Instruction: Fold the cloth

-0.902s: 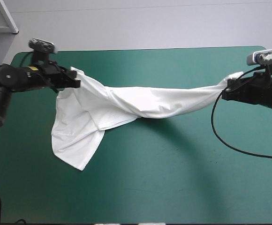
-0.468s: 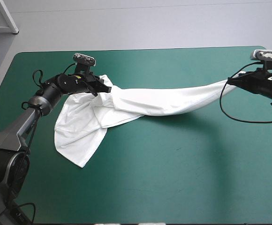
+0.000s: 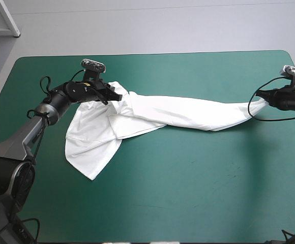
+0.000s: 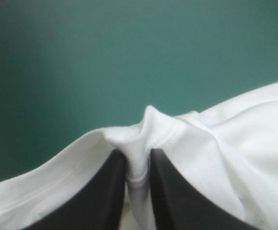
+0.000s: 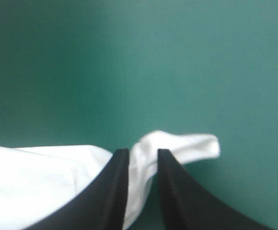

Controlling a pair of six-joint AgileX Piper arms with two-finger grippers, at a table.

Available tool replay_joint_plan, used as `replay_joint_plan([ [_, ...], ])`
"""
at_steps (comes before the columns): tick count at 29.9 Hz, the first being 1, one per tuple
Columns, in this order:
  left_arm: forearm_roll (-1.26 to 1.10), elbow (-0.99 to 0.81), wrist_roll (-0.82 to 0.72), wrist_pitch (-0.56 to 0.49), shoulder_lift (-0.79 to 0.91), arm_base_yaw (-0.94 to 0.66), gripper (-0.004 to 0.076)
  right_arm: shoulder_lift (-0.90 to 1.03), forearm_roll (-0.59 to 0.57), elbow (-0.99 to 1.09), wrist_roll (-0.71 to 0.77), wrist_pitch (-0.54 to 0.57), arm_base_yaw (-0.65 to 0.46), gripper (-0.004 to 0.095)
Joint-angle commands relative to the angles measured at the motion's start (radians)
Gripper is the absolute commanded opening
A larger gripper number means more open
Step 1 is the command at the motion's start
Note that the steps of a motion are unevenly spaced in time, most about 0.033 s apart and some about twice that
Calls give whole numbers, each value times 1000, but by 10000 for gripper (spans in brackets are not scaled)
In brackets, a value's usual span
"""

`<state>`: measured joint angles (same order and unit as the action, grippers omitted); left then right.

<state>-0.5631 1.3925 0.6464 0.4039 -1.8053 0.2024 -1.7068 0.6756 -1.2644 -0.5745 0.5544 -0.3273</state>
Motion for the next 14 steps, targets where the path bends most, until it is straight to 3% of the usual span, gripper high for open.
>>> replay_joint_plan([
  [1,-23,34,-1,2,50,6,364,43,28,-44,-11,-33,-3,510],
  [3,-21,34,-1,30,70,6,452,55,26,-68,11,-32,-11,658],
  [4,-15,34,-1,35,83,6,456,61,24,-81,14,-30,-13,687],
  [9,86,34,-22,23,213,4,401,129,4,-170,48,14,-28,631],
  [14,207,34,-184,128,335,4,402,201,30,-230,48,152,-28,581],
])
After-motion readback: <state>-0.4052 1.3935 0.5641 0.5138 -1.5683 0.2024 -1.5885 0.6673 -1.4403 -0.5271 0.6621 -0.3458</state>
